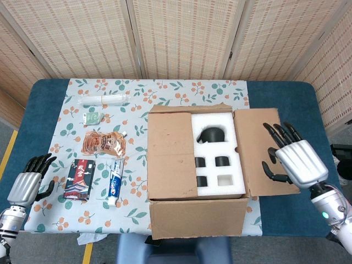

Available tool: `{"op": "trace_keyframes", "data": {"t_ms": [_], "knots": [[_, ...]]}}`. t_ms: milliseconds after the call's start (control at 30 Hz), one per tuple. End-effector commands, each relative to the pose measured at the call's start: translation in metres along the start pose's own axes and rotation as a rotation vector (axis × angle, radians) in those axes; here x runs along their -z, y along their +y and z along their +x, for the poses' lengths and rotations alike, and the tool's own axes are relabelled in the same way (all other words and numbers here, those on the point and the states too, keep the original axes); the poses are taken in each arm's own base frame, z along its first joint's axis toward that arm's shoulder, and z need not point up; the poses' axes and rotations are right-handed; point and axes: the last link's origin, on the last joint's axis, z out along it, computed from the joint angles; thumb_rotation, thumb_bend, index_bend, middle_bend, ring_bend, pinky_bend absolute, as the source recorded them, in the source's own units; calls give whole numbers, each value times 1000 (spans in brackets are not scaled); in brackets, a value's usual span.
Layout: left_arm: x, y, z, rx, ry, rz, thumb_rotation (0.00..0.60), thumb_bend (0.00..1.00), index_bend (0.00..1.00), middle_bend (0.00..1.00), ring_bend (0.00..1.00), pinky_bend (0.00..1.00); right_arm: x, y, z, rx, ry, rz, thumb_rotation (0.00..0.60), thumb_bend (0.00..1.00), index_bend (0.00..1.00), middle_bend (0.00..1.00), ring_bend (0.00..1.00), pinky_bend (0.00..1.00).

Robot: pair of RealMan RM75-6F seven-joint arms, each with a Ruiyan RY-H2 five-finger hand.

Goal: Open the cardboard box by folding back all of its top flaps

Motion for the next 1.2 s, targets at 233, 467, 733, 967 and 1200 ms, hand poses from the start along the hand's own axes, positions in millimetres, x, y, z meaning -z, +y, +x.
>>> {"op": "trace_keyframes", "data": {"t_ms": [233,467,733,967,1200], "knots": [[-1,6,1,4,8,-29,600,583,116,81,4,0,12,18,-38,-92,-18,-19,173,584,364,0,0,0],[-14,34,29,3,-12,-163,600,549,134,79,3,0,12,24,-78,-142,32,-1,298,583,47,0,0,0],[-38,103,72,-71,-4,-400,600,476,289,85,10,0,22,40,-79,-247,93,-6,339,584,33,0,0,0],[-74,175,90,-173,41,-602,600,657,427,91,9,0,52,65,-50,-335,256,-14,340,584,33,0,0,0],[-108,229,93,-216,3,-706,600,975,510,91,0,0,75,95,-48,-418,306,-59,338,583,33,0,0,0]]}}
